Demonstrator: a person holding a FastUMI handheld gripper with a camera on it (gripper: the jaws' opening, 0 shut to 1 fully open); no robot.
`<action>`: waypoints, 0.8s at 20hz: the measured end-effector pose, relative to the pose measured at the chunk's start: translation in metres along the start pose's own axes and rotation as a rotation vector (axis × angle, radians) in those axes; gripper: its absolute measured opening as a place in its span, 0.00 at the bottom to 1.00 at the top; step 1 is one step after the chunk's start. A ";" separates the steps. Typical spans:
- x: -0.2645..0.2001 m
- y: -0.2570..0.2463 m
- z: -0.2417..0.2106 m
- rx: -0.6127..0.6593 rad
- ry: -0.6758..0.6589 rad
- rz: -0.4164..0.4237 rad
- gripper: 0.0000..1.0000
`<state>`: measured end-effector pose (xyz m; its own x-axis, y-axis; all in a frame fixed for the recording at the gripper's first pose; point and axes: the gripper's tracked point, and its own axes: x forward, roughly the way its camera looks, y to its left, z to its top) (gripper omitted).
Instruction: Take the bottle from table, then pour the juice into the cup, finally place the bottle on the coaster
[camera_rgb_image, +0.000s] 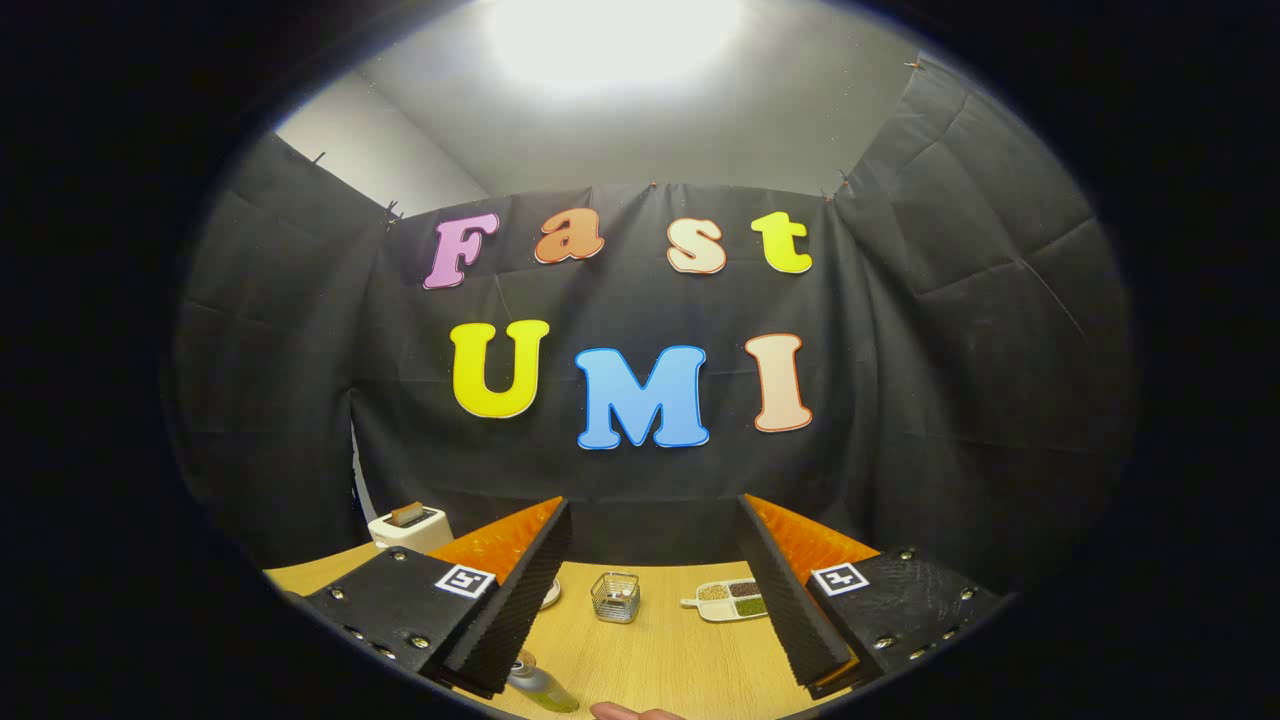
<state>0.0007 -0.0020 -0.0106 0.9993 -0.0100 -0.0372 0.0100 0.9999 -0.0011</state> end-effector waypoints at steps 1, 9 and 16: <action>0.000 0.000 -0.001 -0.005 0.003 0.002 0.99; 0.002 0.007 -0.019 0.018 0.023 0.025 0.99; 0.000 0.026 -0.062 0.036 0.072 0.082 1.00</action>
<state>-0.0017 0.0235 -0.0728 0.9915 0.0733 -0.1075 -0.0692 0.9968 0.0410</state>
